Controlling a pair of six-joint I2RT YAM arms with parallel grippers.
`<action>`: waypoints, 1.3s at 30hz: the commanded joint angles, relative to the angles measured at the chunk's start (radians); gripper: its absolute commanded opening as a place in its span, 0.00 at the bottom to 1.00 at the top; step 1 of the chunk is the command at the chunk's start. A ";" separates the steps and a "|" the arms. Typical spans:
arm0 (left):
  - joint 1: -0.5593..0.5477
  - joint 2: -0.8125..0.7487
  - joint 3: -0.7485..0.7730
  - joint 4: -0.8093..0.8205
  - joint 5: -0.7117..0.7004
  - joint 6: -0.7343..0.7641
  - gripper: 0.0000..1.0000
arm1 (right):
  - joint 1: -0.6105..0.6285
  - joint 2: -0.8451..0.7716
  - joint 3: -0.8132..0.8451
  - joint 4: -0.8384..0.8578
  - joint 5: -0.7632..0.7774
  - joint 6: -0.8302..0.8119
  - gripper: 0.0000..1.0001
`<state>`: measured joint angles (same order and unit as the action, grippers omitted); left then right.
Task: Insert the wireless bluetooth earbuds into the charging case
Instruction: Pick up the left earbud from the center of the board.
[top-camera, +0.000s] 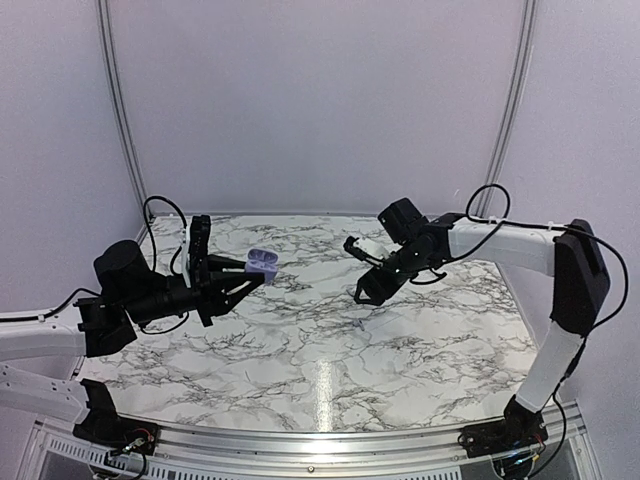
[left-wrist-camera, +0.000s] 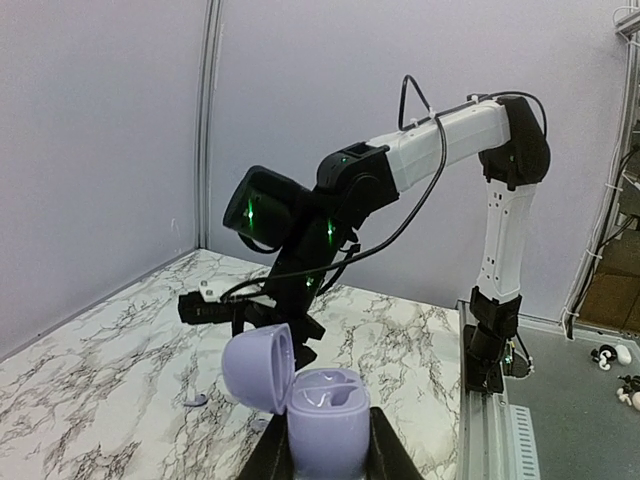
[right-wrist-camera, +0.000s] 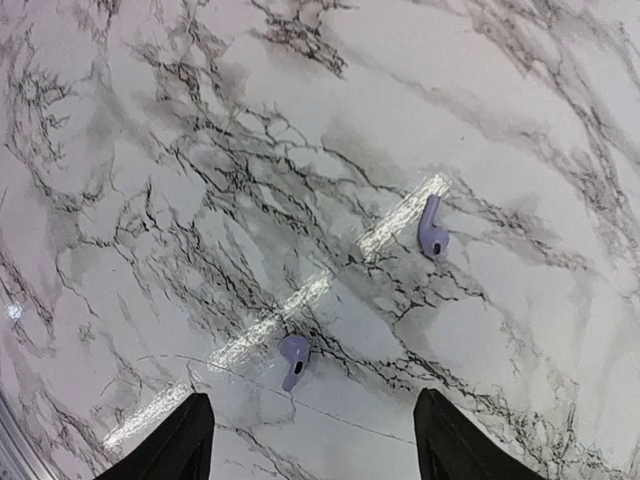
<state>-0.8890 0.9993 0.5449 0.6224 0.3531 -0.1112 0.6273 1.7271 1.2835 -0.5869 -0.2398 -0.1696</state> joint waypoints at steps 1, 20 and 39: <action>0.001 -0.009 -0.005 -0.002 -0.012 0.012 0.04 | 0.047 0.101 0.102 -0.168 0.098 -0.018 0.68; 0.002 0.006 0.001 -0.005 -0.001 0.006 0.05 | 0.122 0.337 0.294 -0.317 0.198 -0.050 0.55; 0.002 0.016 0.007 -0.005 -0.001 -0.001 0.05 | 0.125 0.406 0.346 -0.342 0.188 -0.062 0.25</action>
<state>-0.8890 1.0130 0.5449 0.6136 0.3481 -0.1123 0.7425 2.1262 1.5948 -0.9169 -0.0383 -0.2226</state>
